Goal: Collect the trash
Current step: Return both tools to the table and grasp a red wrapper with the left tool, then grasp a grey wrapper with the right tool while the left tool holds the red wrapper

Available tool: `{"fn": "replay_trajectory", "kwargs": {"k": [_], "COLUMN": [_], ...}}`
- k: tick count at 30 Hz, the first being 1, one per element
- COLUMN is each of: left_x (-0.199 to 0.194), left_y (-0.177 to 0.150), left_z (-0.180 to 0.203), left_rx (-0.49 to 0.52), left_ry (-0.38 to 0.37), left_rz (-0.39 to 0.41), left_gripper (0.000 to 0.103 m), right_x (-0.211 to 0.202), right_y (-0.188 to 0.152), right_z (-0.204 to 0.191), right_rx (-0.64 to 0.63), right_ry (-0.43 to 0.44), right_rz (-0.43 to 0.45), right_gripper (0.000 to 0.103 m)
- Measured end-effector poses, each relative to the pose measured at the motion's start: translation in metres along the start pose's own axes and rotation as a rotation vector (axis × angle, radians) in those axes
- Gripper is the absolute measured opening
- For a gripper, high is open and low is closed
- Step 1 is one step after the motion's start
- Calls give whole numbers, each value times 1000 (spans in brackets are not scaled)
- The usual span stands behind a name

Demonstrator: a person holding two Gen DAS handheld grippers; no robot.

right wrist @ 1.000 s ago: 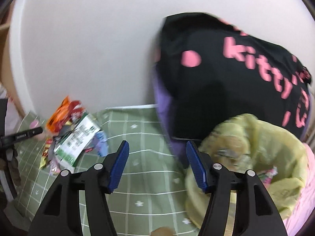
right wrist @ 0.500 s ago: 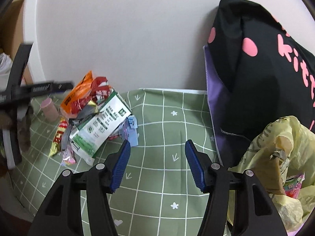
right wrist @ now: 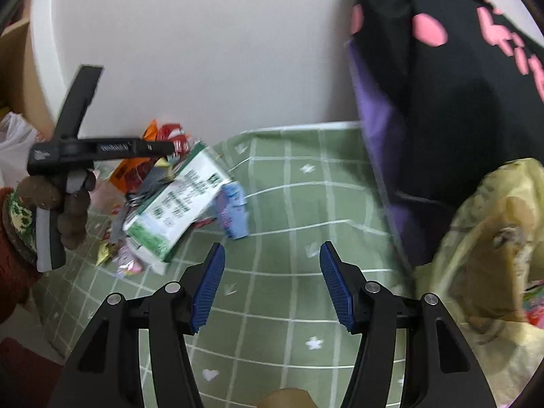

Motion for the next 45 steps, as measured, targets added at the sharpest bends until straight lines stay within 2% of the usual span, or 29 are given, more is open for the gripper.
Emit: {"fn": "replay_trajectory", "kwargs": {"k": [4,8,13,18,19,20,21,26,34,35,37,38,42,45], "left_x": [-41,-75,-88,-96,-97,-98,-100,-103,-100,-100,-98,-97,-91,-90], "left_y": [-6,-16,-48,-78,-82,-86,-90,-104,-102,-101,-101,-102,-104,-104], "left_z": [-17,-54,-87,-112,-116,-119,-123,-130,-106,-104,-99,-97,-91,-87], "left_rx": [-93,-241,-303,-378,-383,-388,-396,-406,-365,-360,-347,-343,-330,-322], "left_ry": [-30,6,97,129,137,141,145,151,114,110,101,98,85,80], "left_rz": [44,88,76,52,48,44,40,28,21,22,21,18,2,2], "left_gripper": [38,38,38,38,38,38,38,38,38,38,38,38,38,38], "right_x": [17,37,73,112,120,129,138,134,112,111,105,102,93,85], "right_y": [3,15,31,47,47,44,39,25,7,2,-5,-7,-18,-20], "right_z": [-26,-64,-121,-159,-160,-159,-154,-133,-109,-106,-99,-95,-85,-79], "right_rx": [-87,-159,-276,-373,-389,-400,-398,-298,-226,-209,-173,-160,-115,-142], "right_ry": [20,74,127,175,169,157,150,190,186,188,198,201,208,137], "right_rz": [-14,-24,-50,-61,-75,-94,-128,-148,-165,-171,-157,-146,-138,-125], "right_gripper": [55,55,54,43,38,29,28,28,27,29,43,55,56,56]}}
Point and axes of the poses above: each gripper's, at about its wrist camera, not at the fingertips, and x roughly the way its jaws point, z to its right, y to its top, the point moved 10 cm from there along x, roughly the way its jaws point, and after that the axes turned 12 degrees about y, right-handed, at the moved point
